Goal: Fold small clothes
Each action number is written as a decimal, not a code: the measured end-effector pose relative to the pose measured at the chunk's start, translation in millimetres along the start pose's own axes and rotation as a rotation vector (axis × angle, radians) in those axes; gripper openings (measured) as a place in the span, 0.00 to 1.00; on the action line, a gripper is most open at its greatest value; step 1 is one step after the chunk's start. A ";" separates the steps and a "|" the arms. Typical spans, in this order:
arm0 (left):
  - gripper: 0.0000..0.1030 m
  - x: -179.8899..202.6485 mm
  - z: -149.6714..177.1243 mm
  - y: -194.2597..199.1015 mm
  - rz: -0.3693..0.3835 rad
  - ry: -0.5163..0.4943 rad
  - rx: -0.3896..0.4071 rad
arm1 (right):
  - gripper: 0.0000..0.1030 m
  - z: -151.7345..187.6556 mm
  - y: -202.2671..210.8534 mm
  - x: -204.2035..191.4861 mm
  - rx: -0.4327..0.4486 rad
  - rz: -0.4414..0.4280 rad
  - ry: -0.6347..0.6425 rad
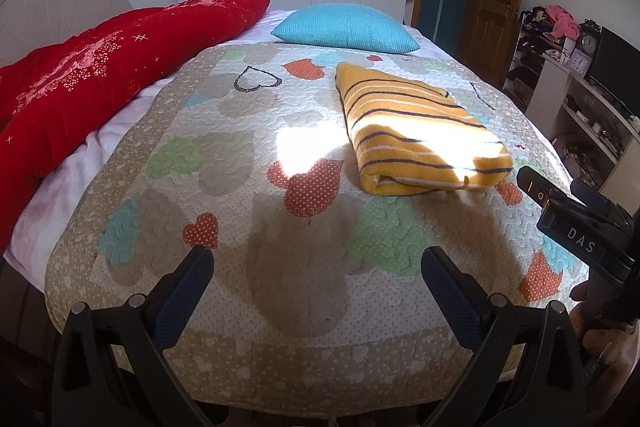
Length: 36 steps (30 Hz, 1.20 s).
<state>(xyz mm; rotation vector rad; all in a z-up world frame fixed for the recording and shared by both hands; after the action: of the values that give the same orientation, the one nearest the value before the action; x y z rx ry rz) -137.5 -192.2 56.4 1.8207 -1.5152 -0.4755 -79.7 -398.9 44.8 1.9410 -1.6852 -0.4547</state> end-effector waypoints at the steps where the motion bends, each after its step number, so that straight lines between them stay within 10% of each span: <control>1: 1.00 0.1 0.5 -0.1 0.001 0.001 -0.001 | 0.99 0.3 -0.9 -0.5 -0.003 -0.002 0.002; 36: 1.00 -5.1 8.0 -14.8 0.047 0.044 -0.098 | 0.99 13.3 -14.8 -8.6 -0.071 -0.017 0.019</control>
<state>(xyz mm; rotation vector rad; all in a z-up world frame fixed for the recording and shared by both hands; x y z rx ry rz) -133.8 -188.8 39.5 1.7060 -1.4759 -0.4763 -76.7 -391.4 24.7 1.9042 -1.6203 -0.4942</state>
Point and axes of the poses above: each gripper's, at about its wrist camera, not at the fingertips, and y roughly against the way its jaws point, x to its right, z to its underside, the point moved 2 cm from there along -y, roughly the way its jaws point, and after that the axes turned 11 degrees about y, right-handed, at the moved point
